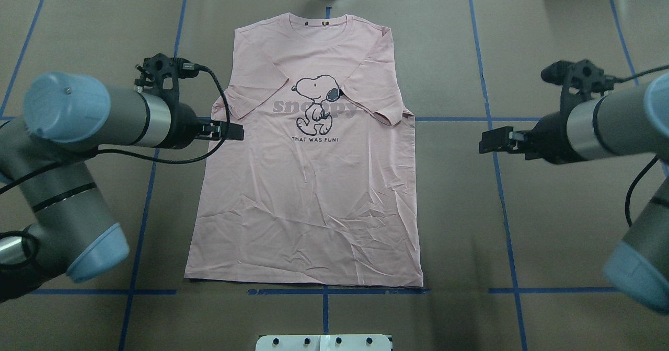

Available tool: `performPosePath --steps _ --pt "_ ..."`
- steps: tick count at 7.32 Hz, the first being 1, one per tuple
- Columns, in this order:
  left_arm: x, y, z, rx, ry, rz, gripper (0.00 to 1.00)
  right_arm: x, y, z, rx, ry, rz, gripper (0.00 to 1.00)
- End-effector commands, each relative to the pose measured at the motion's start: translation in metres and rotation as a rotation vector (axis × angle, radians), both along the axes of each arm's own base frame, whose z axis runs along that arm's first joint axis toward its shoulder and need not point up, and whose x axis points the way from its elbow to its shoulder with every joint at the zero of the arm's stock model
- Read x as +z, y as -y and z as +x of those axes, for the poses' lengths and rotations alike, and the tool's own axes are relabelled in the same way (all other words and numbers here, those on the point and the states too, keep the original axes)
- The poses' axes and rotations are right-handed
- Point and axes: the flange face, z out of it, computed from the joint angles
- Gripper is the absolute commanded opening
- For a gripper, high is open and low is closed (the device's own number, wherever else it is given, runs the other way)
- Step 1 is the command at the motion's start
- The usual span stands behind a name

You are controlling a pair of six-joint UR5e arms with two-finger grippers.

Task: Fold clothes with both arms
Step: 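Lower both grippers to the shirt's hem corners nearest the robot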

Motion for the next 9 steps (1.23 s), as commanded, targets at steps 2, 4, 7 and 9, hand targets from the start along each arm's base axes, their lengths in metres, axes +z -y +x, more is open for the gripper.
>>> performPosePath --steps 2,4,7,9 --pt "0.049 -0.095 -0.016 0.015 0.039 -0.097 1.00 -0.002 -0.127 -0.099 0.138 0.010 -0.079 0.94" --pt "0.069 -0.135 0.022 -0.005 0.060 -0.195 0.70 0.001 -0.147 -0.116 0.136 -0.031 -0.062 0.93" --pt "0.104 -0.153 0.047 0.001 0.121 -0.238 0.63 -0.002 -0.146 -0.116 0.141 -0.023 -0.058 0.95" --pt "0.111 -0.153 0.051 0.006 0.135 -0.247 0.62 -0.003 -0.146 -0.117 0.139 -0.022 -0.059 0.95"
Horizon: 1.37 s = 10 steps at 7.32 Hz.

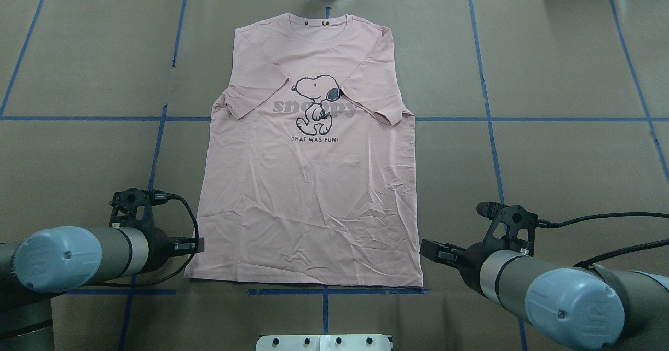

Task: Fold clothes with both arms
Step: 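Lower both grippers to the shirt's hem corners nearest the robot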

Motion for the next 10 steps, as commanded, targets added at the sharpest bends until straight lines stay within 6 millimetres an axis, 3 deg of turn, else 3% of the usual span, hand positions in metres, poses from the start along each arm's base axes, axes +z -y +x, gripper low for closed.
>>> performPosePath --steps 1,7,10 --pt "0.007 -0.002 0.004 0.012 0.011 -0.011 0.61 0.000 0.000 -0.001 -0.001 0.001 0.000 0.95" --pt "0.012 -0.024 0.019 0.064 0.020 -0.015 0.51 -0.001 0.000 -0.002 0.000 0.002 0.001 0.95" --pt "0.011 -0.027 0.020 0.068 0.016 -0.019 0.33 -0.001 0.000 -0.002 -0.001 0.004 0.000 0.95"
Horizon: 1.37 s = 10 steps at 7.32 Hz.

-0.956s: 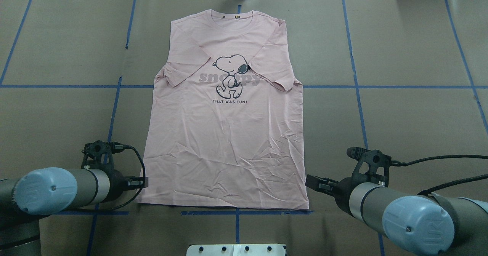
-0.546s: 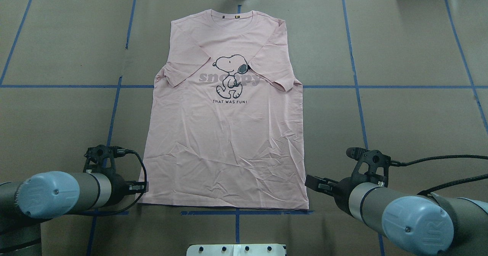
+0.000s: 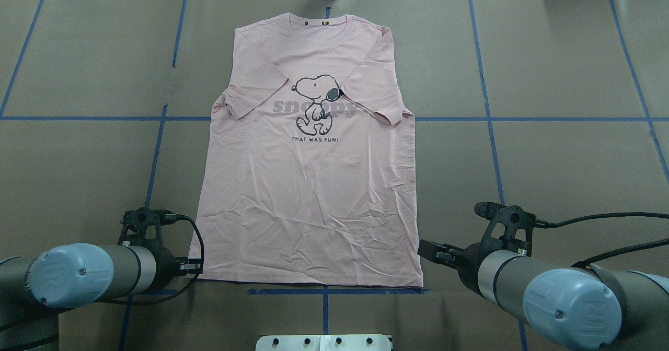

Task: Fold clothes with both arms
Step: 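Lower both grippers to the shirt's hem corners nearest the robot, then grasp the hem corners with both grippers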

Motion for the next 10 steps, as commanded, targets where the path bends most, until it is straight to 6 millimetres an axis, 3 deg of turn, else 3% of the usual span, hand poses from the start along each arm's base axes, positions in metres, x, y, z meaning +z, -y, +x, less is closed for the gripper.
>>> performPosePath --steps 1,3,5,6,8,9,10 --pt "0.001 -0.005 0.002 -0.004 -0.001 -0.019 0.25 0.000 0.000 0.000 0.001 0.001 0.001 0.95" --pt "0.000 -0.011 0.005 0.004 -0.002 -0.022 0.00 0.001 0.000 0.000 -0.001 -0.003 0.001 0.95" --pt "-0.004 -0.011 0.003 0.005 -0.008 -0.017 0.00 0.008 0.001 -0.002 0.007 -0.020 -0.002 0.96" --pt "-0.005 -0.011 0.004 0.007 -0.010 -0.016 0.00 0.017 -0.009 -0.015 0.027 -0.045 0.031 0.95" --pt "-0.016 -0.013 0.010 0.013 -0.032 -0.012 0.00 0.020 -0.020 -0.053 0.081 -0.062 -0.058 0.71" --pt "-0.021 -0.012 0.013 0.013 -0.043 -0.010 0.00 0.012 -0.030 -0.073 0.078 -0.060 -0.074 0.70" --pt "-0.027 -0.012 0.015 0.013 -0.055 -0.007 0.00 0.021 -0.045 -0.087 0.066 -0.084 -0.056 0.71"
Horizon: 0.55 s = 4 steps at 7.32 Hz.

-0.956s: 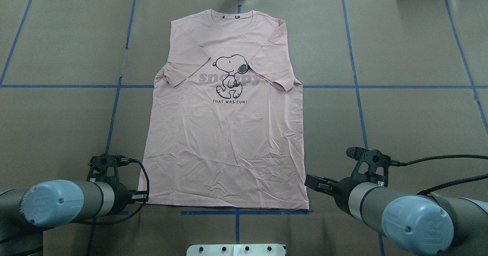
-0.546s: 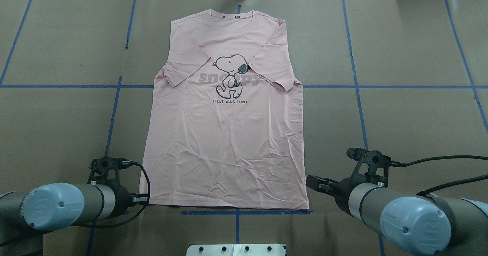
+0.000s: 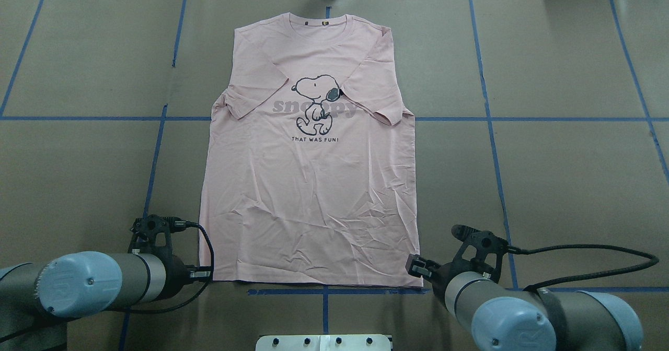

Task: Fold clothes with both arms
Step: 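Grasp the hem corners with both grippers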

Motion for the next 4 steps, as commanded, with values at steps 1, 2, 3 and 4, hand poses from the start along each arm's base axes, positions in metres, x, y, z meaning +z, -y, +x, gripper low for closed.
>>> performPosePath --steps 1,2,3,4 --pt "-0.0096 0.0010 0.0060 -0.001 -0.019 0.004 0.00 0.0106 -0.0195 -0.0272 0.000 -0.036 0.018 0.72" --pt "-0.0099 0.0005 0.0070 0.000 -0.021 0.004 0.00 0.0106 -0.0217 -0.0280 -0.002 -0.035 0.019 0.72" --pt "-0.0099 0.0004 0.0070 0.000 -0.021 0.004 0.00 0.0118 -0.0257 -0.0301 -0.006 -0.039 0.024 0.71" --pt "-0.0099 0.0004 0.0070 0.000 -0.021 0.004 0.00 0.0157 -0.0274 -0.0329 -0.005 -0.048 0.030 0.70"
